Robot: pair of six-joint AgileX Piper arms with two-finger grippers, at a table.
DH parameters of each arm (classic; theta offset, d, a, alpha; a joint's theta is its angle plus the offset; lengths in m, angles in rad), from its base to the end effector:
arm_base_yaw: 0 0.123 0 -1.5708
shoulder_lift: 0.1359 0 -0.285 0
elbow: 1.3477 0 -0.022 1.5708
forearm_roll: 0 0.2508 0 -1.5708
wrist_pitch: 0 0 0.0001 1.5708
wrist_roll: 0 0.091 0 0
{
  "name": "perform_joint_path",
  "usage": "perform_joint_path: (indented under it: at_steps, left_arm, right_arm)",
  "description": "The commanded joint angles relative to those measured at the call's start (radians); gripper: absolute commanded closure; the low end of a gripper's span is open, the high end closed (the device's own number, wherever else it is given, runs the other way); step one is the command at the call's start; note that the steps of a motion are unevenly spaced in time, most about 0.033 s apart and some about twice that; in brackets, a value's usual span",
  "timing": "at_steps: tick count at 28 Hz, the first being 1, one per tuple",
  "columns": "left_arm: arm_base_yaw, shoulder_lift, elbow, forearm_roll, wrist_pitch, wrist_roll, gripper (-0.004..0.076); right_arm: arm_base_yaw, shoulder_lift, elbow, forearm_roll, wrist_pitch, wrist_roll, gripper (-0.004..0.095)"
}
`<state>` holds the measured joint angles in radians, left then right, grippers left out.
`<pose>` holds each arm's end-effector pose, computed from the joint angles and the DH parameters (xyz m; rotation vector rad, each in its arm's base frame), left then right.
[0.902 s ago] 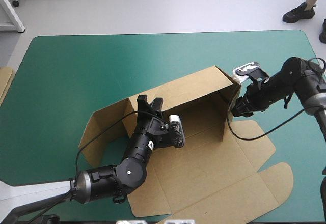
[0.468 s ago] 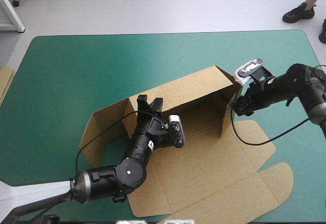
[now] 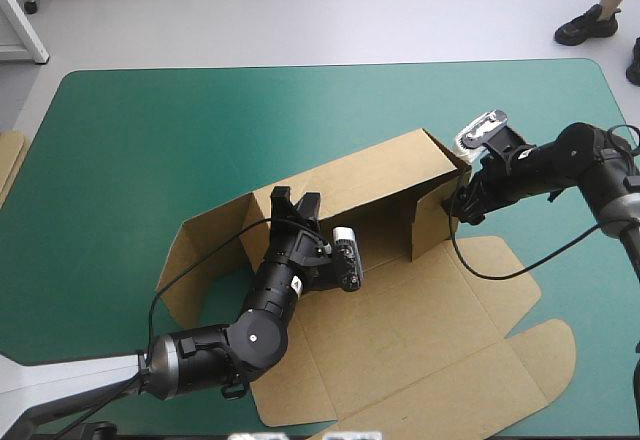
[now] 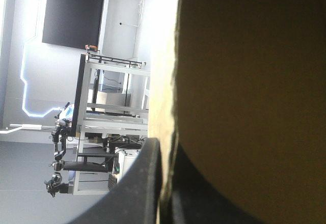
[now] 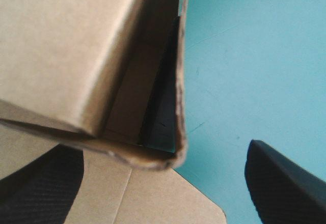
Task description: Fold the box
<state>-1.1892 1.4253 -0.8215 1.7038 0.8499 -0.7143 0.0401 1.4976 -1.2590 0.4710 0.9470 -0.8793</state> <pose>0.1683 -0.2372 0.2815 1.3758 1.2705 0.7161 0.3100 0.0460 0.3182 -0.9055 2.3578 0.2782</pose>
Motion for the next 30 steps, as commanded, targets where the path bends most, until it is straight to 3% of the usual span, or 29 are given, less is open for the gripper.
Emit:
perform_joint_path:
  at_steps: [1,12,17,30]
  left_arm:
    - [-0.009,-0.030,-0.020,0.007,0.007,-0.009,0.0734]
    - [-0.009,-0.030,-0.020,-0.034,-0.008,-0.006,0.0734]
    - [-0.009,-0.030,-0.020,-0.039,-0.024,-0.006,0.0734]
    - [-0.009,-0.030,-0.020,-0.039,-0.040,-0.005,0.0734]
  right_arm:
    - [-0.005,-0.001,-0.021,0.060,-0.040,-0.019,0.0101]
    - [-0.005,0.011,-0.019,0.234,-0.072,-0.154,0.0179]
    - [-0.005,0.011,-0.019,0.241,-0.083,-0.164,0.0225]
    - [-0.005,0.011,-0.012,0.311,-0.068,-0.199,0.0517]
